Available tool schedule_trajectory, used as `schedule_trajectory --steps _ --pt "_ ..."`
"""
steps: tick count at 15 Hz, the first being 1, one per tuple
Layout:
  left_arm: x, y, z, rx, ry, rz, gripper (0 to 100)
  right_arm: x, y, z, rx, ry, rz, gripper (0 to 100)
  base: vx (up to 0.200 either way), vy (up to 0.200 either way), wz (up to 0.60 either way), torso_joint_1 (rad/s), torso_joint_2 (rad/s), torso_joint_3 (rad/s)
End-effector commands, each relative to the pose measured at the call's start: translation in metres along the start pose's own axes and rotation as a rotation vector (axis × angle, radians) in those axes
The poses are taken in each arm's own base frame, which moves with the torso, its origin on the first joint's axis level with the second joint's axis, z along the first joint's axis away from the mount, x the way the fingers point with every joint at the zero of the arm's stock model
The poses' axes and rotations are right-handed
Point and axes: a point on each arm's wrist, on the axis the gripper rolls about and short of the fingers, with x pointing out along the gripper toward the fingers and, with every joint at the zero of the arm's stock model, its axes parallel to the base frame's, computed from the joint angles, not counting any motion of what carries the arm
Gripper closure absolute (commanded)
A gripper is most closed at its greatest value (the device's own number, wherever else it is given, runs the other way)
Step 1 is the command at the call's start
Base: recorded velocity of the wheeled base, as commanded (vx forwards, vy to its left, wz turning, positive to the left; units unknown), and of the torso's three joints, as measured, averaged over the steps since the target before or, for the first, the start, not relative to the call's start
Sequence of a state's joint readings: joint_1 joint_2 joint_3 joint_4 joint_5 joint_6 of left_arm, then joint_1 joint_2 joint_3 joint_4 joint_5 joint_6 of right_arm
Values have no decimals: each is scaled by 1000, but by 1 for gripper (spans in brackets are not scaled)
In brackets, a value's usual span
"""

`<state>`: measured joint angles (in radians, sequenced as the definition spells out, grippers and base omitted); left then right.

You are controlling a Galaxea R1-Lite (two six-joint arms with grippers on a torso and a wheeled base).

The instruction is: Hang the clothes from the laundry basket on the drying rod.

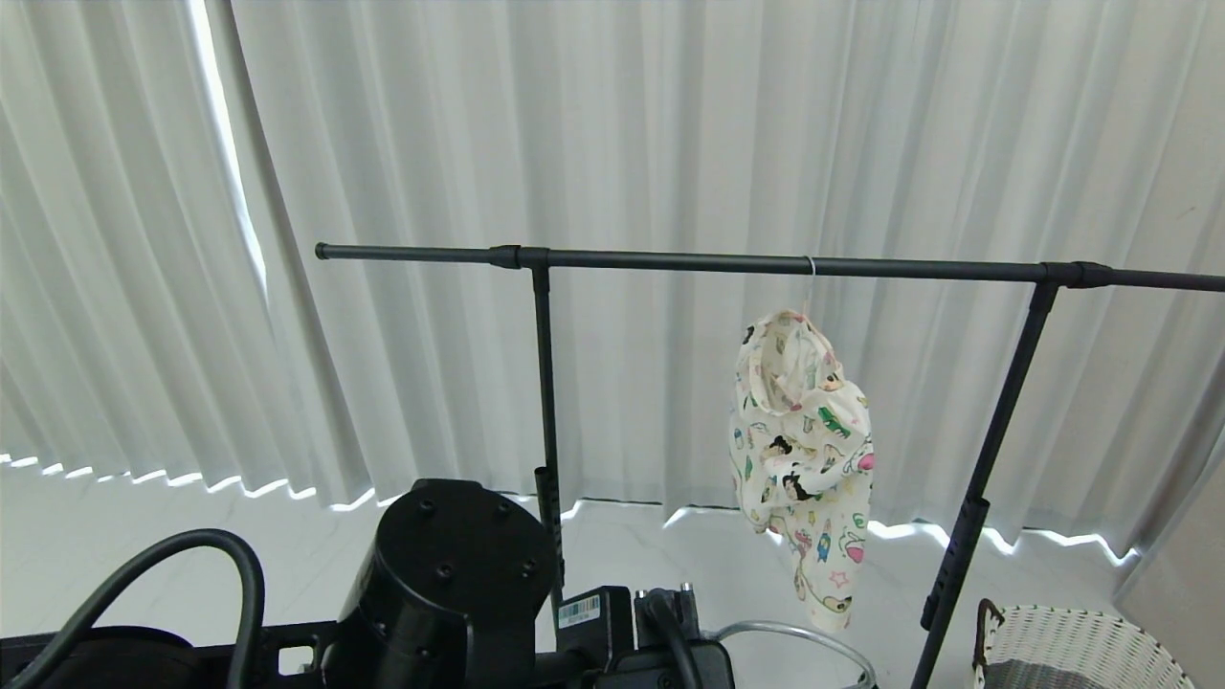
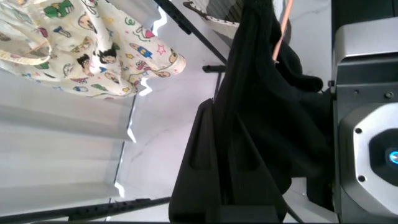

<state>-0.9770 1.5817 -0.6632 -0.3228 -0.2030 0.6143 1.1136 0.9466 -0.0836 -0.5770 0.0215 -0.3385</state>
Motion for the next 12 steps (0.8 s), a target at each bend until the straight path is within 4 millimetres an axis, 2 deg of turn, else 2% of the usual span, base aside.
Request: schedule_trajectory --steps 1,4,5,12 --pt "0 0 1 2 -7 4 100 0 0 -1 2 7 1 100 0 0 0 0 0 0" --pt "-1 0 2 7 -12 6 100 1 -1 -2 7 13 -6 100 0 0 0 0 0 0" --pt "-1 0 2 17 -13 8 0 1 -1 -1 7 11 -7 100 0 0 0 0 0 0" --pt "0 0 1 32 -12 7 0 1 -2 3 7 -3 -12 100 0 0 0 0 0 0"
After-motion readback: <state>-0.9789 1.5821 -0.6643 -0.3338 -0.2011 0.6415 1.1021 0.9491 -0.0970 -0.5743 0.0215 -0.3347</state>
